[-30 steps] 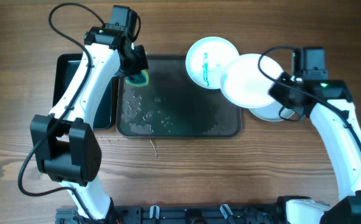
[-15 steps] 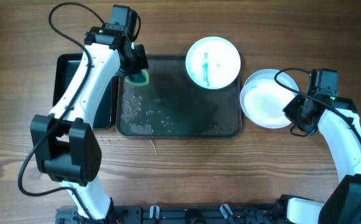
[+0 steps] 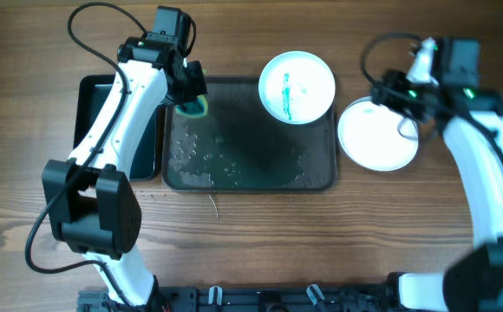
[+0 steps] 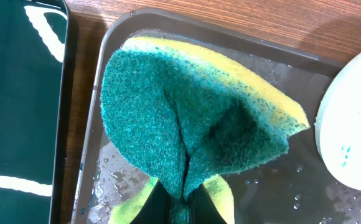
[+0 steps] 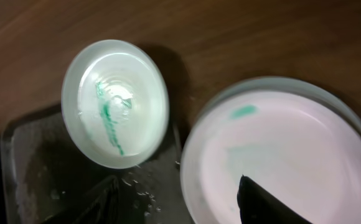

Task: Clean dirty plates on tray and stack at the side
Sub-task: 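Move right gripper to the last plate and grasp its rim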

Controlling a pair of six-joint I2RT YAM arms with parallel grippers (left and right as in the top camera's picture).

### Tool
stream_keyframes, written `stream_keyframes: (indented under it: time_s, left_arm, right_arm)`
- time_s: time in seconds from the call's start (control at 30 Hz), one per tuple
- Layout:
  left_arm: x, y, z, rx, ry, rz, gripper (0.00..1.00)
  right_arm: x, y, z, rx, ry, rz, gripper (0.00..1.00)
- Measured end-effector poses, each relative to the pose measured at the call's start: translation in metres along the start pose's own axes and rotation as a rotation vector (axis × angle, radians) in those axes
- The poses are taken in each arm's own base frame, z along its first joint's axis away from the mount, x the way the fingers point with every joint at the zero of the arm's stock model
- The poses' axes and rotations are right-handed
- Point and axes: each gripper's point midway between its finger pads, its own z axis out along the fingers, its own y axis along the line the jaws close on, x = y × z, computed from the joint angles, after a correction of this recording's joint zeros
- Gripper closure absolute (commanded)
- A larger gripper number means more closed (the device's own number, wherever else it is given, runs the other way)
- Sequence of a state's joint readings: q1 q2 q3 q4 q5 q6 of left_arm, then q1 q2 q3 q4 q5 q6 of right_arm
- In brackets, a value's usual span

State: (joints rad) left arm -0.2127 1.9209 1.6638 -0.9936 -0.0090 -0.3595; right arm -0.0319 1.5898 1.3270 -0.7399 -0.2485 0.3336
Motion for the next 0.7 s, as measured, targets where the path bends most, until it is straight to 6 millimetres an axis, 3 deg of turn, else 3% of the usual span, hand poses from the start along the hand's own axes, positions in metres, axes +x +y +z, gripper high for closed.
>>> stream_keyframes:
  time_s: [0.13,0.37,0.53,0.7]
  left_arm:
    - [-0.001,-0.001,0.0,0.002,-0.005,0.0,0.96]
    - [-0.001,-0.001,0.0,0.003,-0.006,0.0,0.96]
    - [-0.002,-0.001,0.0,0.003,-0.006,0.0,0.96]
    - [-0.002,-0.001,0.0,0.003,-0.006,0.0,0.96]
  right_arm:
    - [-0.014,0.016,0.052,-0.019,0.088,-0.095,0.43]
    - [-0.019,0.01,0.149,-0.04,0.133,-0.28,0.57]
    - [-0.009,0.013,0.187,-0.088,0.141,-0.341,0.73]
    - [0.0,0.023,0.197,-0.127,0.157,-0.365,0.96]
